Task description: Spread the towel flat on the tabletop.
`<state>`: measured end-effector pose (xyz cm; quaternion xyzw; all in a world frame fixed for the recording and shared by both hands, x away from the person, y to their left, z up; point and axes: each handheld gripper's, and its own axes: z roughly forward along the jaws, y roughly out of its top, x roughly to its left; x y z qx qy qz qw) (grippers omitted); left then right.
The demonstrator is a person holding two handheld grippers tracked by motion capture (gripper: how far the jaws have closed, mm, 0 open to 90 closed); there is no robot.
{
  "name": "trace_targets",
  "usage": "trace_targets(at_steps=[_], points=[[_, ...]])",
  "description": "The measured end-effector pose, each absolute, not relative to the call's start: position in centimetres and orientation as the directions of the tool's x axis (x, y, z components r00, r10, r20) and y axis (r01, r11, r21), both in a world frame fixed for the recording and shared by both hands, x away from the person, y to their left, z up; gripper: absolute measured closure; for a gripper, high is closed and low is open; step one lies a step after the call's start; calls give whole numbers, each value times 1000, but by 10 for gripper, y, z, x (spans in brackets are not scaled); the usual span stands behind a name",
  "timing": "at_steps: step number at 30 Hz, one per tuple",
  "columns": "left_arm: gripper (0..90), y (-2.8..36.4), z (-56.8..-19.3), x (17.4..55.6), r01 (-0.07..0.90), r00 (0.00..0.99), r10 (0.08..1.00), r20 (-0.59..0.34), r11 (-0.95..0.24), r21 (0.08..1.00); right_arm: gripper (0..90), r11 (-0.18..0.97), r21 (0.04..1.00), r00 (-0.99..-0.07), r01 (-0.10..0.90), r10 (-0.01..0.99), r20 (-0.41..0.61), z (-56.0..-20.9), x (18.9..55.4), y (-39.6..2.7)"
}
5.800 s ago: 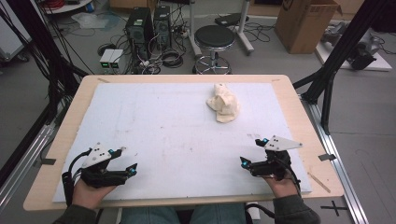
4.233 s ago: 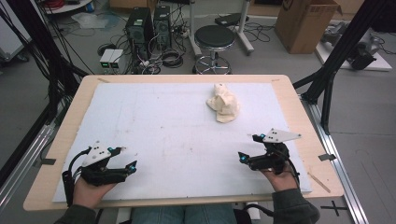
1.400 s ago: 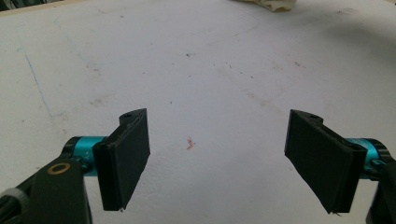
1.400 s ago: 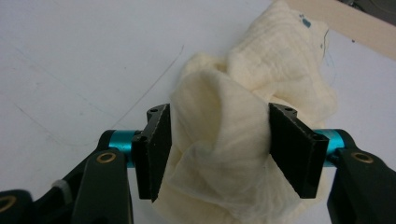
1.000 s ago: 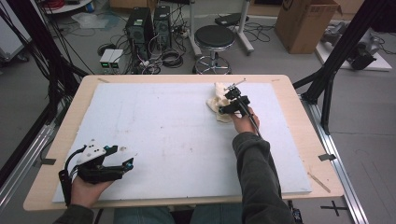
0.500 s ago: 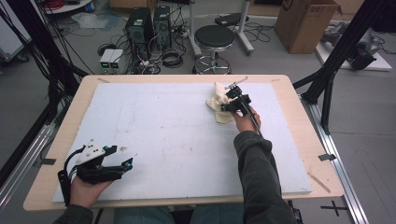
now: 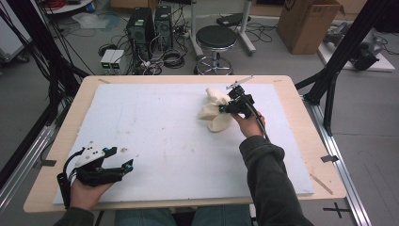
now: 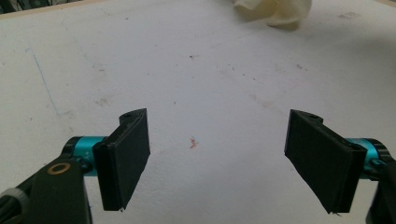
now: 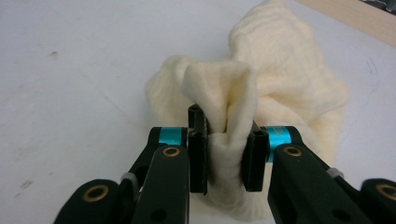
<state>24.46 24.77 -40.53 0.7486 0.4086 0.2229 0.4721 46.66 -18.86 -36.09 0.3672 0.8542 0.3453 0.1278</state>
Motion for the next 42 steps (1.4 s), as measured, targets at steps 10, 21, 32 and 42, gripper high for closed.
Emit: trace_targets(at_steps=[10, 21, 32, 42], points=[[226, 245, -406, 244, 400, 571, 820, -49, -226, 888, 773, 492, 731, -750, 473, 660, 41, -335, 438, -186], [226, 245, -404, 242, 394, 571, 819, -50, -220, 892, 774, 499, 767, -818, 404, 573, 58, -324, 408, -166], [226, 246, -404, 242, 387, 572, 818, -54, -212, 898, 773, 520, 770, -870, 370, 484, 91, -334, 395, -123], [226, 246, -404, 242, 385, 576, 816, -55, -211, 899, 767, 555, 718, -870, 421, 471, 146, -370, 405, -81]])
